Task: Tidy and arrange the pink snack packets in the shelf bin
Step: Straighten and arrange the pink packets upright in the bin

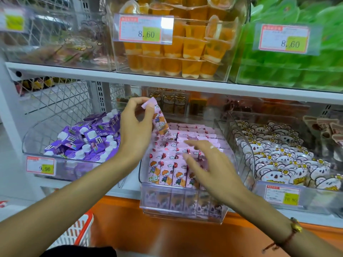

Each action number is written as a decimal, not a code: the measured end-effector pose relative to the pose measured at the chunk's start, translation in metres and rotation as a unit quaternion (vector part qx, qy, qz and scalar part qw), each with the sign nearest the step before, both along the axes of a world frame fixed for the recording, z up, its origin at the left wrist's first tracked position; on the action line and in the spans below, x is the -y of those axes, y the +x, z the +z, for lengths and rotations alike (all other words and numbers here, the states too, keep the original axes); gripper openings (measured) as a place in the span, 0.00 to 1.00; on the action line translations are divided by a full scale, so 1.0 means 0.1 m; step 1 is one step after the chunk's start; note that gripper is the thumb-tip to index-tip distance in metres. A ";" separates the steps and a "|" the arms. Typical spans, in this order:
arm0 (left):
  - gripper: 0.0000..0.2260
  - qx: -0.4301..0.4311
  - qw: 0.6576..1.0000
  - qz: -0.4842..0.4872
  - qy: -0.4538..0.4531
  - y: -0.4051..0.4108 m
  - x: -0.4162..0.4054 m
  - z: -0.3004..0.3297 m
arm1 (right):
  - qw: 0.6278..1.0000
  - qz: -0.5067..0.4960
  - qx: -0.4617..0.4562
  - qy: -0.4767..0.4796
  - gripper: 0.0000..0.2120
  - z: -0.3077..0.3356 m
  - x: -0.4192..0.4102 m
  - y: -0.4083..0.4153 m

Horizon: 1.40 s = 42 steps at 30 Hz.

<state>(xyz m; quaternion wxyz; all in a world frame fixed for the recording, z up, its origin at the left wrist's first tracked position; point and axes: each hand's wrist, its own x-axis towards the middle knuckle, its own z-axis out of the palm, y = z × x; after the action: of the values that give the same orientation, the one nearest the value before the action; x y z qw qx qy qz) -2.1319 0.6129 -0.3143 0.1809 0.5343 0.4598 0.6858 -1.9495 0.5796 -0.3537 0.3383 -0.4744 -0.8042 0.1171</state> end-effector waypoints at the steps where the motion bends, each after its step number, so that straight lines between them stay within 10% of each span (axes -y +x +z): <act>1: 0.03 0.003 1.000 -0.015 0.009 0.04 0.08 0.01 | 0.999 -0.004 -0.036 -0.003 0.22 0.03 0.00 -0.02; 11: 0.10 -0.003 0.985 -0.169 -0.031 0.17 0.36 -0.12 | 0.958 0.037 -0.271 -0.084 0.08 0.15 -0.03 -0.17; 17: 0.13 -0.109 0.971 -0.194 -0.092 0.10 0.37 -0.24 | 0.878 0.022 -0.426 -0.216 0.21 0.17 -0.08 -0.11; 42: 0.16 -0.202 0.964 -0.156 -0.073 0.15 0.36 -0.40 | 0.901 -0.001 -0.399 -0.170 0.11 0.19 -0.04 -0.08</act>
<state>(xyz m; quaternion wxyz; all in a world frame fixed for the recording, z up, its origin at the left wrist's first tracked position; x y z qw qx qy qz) -2.1172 0.5774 -0.3539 0.2271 0.7123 0.4464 0.4917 -1.9577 0.5831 -0.3347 0.5451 -0.4392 -0.5696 0.4308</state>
